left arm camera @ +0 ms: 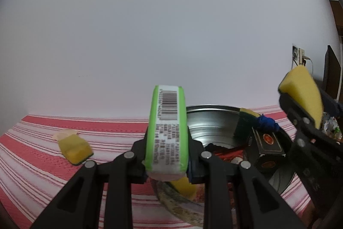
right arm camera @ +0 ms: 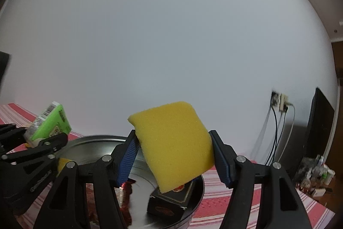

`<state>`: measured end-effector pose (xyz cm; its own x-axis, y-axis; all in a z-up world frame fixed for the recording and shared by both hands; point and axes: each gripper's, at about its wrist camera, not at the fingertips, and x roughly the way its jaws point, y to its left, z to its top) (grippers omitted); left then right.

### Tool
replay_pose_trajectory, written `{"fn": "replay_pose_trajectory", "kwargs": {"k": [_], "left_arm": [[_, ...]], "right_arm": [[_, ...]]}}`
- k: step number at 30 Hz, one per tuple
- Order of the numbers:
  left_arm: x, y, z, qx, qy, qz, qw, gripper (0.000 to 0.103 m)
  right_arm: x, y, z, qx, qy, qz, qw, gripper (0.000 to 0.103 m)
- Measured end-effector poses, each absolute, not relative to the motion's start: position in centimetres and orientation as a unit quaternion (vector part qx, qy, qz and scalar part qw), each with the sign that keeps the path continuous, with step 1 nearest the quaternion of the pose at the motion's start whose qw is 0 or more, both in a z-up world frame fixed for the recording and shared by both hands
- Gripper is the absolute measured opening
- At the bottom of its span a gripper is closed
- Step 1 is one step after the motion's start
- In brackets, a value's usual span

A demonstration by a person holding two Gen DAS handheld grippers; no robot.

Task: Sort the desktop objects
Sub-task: 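Carry the green box and yellow sponge over the tin bowl with both tools, then open both tools to drop the green box and yellow sponge into the bowl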

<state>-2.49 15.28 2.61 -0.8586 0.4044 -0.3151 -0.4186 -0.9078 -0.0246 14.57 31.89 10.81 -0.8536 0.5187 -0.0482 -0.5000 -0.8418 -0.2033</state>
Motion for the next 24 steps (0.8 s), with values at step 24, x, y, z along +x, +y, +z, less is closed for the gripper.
{"fn": "replay_pose_trajectory", "kwargs": {"k": [24], "left_arm": [[-2.4, 22.2, 2.3, -0.197, 0.05, 0.945, 0.255, 0.024]], "right_arm": [[8.0, 37.1, 11.2, -0.141, -0.038, 0.955, 0.257, 0.067]]}}
